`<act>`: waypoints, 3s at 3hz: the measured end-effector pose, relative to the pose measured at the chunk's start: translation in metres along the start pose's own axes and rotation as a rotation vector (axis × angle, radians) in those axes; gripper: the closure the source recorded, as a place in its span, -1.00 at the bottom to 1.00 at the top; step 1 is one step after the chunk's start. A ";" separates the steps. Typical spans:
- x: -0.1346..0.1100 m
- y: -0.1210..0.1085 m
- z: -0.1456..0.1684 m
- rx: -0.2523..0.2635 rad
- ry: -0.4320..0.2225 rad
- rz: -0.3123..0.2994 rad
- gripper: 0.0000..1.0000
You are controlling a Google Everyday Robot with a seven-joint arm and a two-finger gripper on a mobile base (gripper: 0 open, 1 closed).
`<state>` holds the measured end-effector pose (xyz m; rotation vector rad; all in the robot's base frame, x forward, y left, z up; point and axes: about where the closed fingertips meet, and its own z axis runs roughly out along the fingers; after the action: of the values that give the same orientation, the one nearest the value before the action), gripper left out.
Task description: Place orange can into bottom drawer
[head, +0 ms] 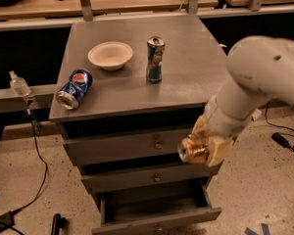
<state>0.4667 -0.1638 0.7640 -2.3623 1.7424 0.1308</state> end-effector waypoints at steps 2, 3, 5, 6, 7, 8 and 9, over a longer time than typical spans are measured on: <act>-0.011 0.048 0.106 0.023 -0.086 0.104 1.00; -0.011 0.048 0.106 0.021 -0.086 0.104 1.00; 0.039 0.048 0.187 -0.017 -0.221 0.274 1.00; 0.064 0.040 0.226 0.059 -0.399 0.381 1.00; 0.082 0.048 0.260 0.130 -0.594 0.410 1.00; 0.087 0.061 0.302 0.122 -0.700 0.430 1.00; 0.087 0.060 0.304 0.118 -0.708 0.427 1.00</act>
Offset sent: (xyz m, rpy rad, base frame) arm -0.0689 0.0303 -0.1629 0.1630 0.0287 -0.1481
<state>0.4503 -0.1966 0.4448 -1.5354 1.7571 0.7908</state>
